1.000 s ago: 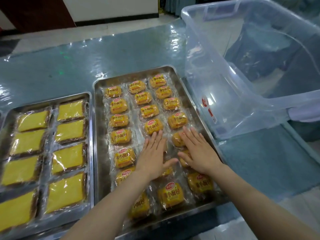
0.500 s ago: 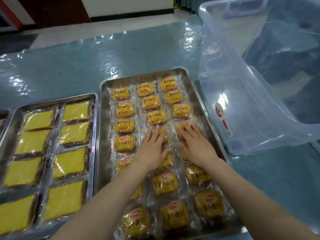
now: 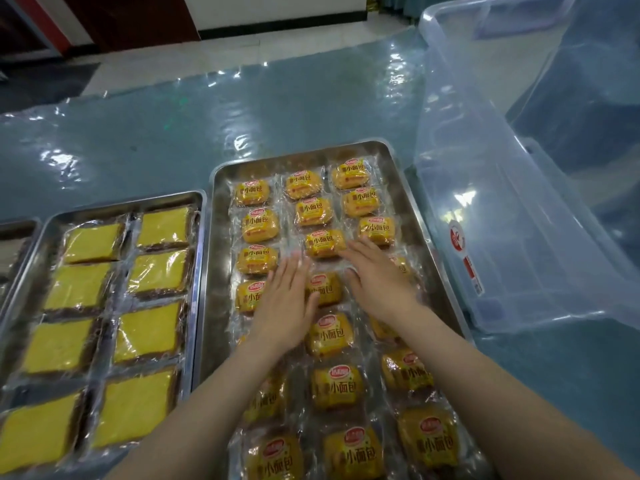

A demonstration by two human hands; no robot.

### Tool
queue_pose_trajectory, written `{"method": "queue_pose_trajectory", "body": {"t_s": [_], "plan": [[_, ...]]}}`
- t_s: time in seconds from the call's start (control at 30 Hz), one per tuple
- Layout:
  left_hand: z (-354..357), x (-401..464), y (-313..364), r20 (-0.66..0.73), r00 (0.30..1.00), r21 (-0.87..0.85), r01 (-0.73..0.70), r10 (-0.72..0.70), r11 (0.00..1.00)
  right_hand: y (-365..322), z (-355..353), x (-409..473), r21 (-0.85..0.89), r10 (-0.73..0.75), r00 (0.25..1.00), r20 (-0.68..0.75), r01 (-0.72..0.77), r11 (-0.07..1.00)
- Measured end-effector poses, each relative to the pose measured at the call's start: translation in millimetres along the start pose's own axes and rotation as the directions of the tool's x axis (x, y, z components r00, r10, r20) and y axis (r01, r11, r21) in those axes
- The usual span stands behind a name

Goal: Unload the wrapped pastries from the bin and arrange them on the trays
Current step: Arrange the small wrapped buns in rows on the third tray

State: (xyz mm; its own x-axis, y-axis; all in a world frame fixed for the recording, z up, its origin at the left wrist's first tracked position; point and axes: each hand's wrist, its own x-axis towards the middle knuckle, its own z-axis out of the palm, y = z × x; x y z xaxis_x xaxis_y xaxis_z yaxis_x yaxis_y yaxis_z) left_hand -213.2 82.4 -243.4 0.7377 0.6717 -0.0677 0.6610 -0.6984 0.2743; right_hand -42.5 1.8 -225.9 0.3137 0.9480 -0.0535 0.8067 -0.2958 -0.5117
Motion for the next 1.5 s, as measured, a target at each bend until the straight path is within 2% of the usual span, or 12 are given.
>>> {"method": "queue_pose_trajectory", "body": {"t_s": [0.13, 0.27, 0.37, 0.5, 0.57, 0.77, 0.9, 0.97, 1.1, 1.2, 1.3, 1.5], "plan": [[-16, 3, -39, -0.088, 0.99, -0.063, 0.107, -0.112, 0.992, -19, 13, 28, 0.004, -0.06, 0.996, 0.061, 0.06, 0.998], [-23, 7, -60, -0.086, 0.988, -0.093, 0.12, -0.128, 0.988, -30, 27, 39, -0.025, -0.01, 0.996, 0.087, 0.012, 1.0], [-19, 8, -64, 0.001, 0.998, -0.066, 0.063, -0.063, 0.996, -36, 34, 38, -0.073, -0.054, 0.992, 0.11, 0.063, 0.995], [-7, 6, -63, 0.159, 0.984, 0.067, 0.073, -0.083, 0.995, -38, 38, 41, -0.193, -0.103, 0.983, 0.149, 0.131, 0.972], [-5, 6, -63, 0.209, 0.974, 0.08, 0.075, -0.09, 0.994, -38, 38, 41, -0.234, -0.105, 0.985, 0.139, 0.135, 0.963], [-10, 14, -66, 0.267, 0.958, 0.051, 0.092, -0.103, 0.994, -36, 41, 39, -0.257, -0.068, 0.988, 0.139, 0.102, 0.961], [-15, 15, -66, 0.302, 0.949, -0.004, 0.092, -0.087, 0.996, -31, 39, 35, -0.198, -0.084, 0.987, 0.139, 0.111, 0.974], [-19, 14, -68, 0.287, 0.955, -0.028, 0.092, -0.081, 0.995, -27, 34, 34, -0.176, -0.084, 0.992, 0.09, 0.099, 0.98], [-26, 12, -68, 0.155, 0.985, -0.031, 0.078, -0.072, 0.996, -8, 19, 36, -0.21, -0.031, 1.0, 0.007, 0.031, 0.977], [-26, 17, -63, 0.071, 0.997, 0.018, 0.037, -0.039, 0.999, 17, 8, 38, -0.291, 0.063, 0.992, 0.107, -0.03, 0.956], [-25, 28, -59, 0.069, 0.997, 0.064, 0.03, -0.035, 0.998, 33, 3, 35, -0.34, 0.125, 0.976, 0.178, -0.058, 0.939], [-21, 49, -62, 0.08, 0.994, 0.072, 0.062, -0.068, 0.995, 27, 9, 36, -0.292, 0.063, 0.991, 0.118, -0.026, 0.956]]}}
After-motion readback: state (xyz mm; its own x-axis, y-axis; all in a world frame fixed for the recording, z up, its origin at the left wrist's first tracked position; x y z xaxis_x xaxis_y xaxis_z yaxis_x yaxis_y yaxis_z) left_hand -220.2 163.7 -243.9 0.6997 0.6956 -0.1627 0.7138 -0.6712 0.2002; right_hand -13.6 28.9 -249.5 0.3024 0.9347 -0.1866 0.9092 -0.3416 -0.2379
